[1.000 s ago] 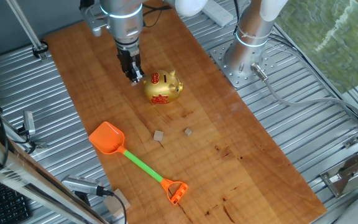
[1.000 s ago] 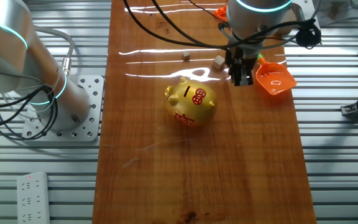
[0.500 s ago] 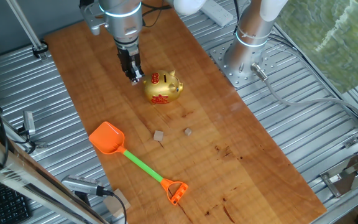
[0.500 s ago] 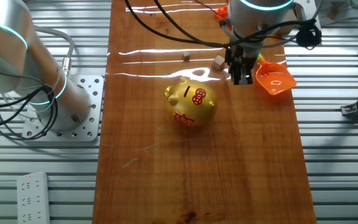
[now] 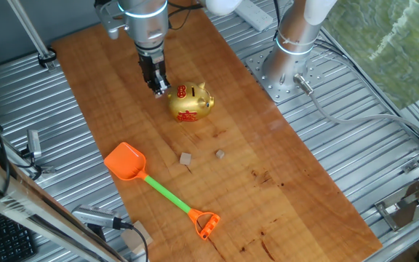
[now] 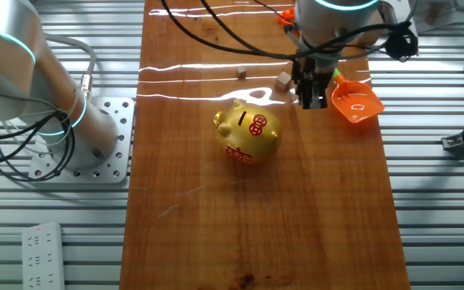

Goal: Use a shovel to scoop up an object

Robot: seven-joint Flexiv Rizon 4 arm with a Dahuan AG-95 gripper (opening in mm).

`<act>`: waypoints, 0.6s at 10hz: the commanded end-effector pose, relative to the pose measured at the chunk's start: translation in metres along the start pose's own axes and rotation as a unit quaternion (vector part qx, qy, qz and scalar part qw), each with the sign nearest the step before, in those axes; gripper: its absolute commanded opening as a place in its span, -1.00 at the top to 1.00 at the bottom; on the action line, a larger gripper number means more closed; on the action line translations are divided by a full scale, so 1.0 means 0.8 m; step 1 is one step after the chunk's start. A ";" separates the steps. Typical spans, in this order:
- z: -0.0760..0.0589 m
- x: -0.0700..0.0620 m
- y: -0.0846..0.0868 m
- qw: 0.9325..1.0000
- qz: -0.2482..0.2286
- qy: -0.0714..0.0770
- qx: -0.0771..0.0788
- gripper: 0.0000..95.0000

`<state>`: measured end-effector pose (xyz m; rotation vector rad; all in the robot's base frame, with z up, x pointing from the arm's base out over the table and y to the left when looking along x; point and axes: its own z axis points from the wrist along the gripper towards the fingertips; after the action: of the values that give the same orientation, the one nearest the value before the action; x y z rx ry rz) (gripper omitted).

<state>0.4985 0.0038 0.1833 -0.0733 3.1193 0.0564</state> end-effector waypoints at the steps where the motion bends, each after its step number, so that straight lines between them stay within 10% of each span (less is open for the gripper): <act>1: -0.001 0.001 0.000 1.000 -0.001 -0.002 0.001 1.00; 4: -0.007 -0.018 0.011 1.000 -0.031 -0.001 -0.003 1.00; 6: -0.008 -0.053 0.072 0.998 -0.055 -0.001 -0.010 1.00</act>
<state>0.5284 0.0432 0.1913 -0.2179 3.1115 0.0836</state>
